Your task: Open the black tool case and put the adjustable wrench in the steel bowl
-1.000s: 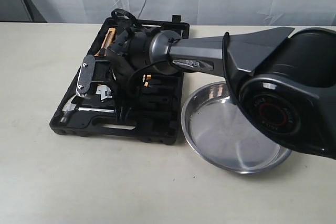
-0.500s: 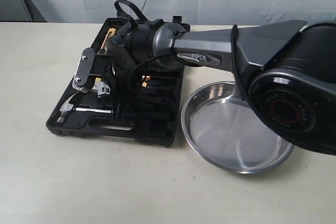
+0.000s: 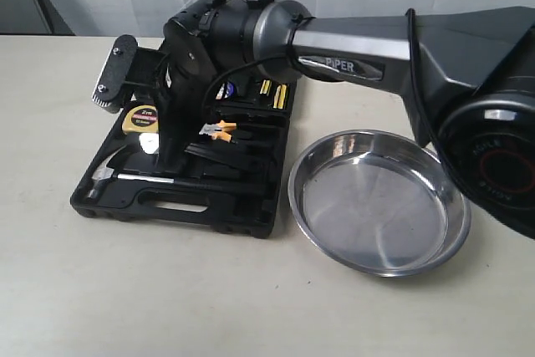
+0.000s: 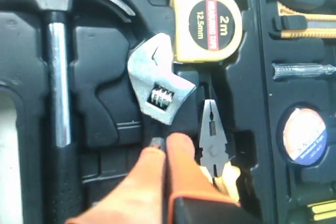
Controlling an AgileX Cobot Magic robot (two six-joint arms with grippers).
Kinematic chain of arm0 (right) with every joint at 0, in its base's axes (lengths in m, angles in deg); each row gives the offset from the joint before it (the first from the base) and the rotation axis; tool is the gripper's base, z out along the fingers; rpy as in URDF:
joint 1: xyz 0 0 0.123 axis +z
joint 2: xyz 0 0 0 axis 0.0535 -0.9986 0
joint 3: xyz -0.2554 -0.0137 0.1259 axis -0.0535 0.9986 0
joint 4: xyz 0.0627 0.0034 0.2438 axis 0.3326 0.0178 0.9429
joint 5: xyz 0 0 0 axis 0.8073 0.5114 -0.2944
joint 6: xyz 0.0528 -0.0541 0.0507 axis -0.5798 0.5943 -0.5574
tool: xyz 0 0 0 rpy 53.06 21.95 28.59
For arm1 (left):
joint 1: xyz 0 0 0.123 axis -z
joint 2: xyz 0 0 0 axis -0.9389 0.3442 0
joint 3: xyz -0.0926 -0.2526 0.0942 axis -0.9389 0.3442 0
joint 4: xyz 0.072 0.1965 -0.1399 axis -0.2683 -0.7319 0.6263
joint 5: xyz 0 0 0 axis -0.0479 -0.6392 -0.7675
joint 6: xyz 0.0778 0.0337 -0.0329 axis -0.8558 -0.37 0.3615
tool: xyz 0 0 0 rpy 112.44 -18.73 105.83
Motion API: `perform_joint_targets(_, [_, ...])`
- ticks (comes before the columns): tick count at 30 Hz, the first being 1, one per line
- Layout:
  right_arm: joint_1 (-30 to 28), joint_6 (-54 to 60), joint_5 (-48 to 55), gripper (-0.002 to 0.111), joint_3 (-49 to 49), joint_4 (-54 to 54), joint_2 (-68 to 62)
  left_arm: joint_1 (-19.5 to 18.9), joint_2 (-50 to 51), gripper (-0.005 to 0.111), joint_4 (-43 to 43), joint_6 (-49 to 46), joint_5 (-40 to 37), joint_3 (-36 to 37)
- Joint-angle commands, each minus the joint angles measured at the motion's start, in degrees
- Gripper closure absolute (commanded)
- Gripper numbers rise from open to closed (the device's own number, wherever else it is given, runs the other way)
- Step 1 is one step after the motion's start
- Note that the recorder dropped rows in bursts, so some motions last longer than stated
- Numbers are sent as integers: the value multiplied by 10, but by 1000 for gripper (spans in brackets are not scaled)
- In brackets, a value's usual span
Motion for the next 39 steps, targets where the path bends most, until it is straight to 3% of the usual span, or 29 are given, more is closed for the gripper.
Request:
perform_joint_targets(1, [-2,0,43,108,-1,5,-1,4,3,106,-1,1,3,-2])
perform_joint_targets(6, [-2,8,34,103,-1,-10,-20,4,3,106,-1,1,3,-2])
perform_joint_targets(11, [-2,18,26,69,-1,-14,-38,4,3,106,-1,0,3,-2])
perform_joint_targets(13, [-1,18,20,63,-1,-26,-44,4,3,106,-1,0,3,-2])
perform_joint_targets(23, [-1,16,-11,70,-1,-68,-80,4,3,106,-1,1,3,-2])
perform_joint_targets(25, [-1,13,-5,81,-1,-84,-82,4,3,106,-1,1,3,-2])
perform_joint_targets(26, [-1,2,-5,100,-1,-98,-82,4,3,106,-1,0,3,-2])
perform_joint_targets(27, [-1,-1,-5,108,-1,-100,-82,4,3,106,-1,0,3,-2])
perform_joint_targets(39, [-1,-59,-6,108,-1,-76,15,4,3,106,-1,0,3,-2])
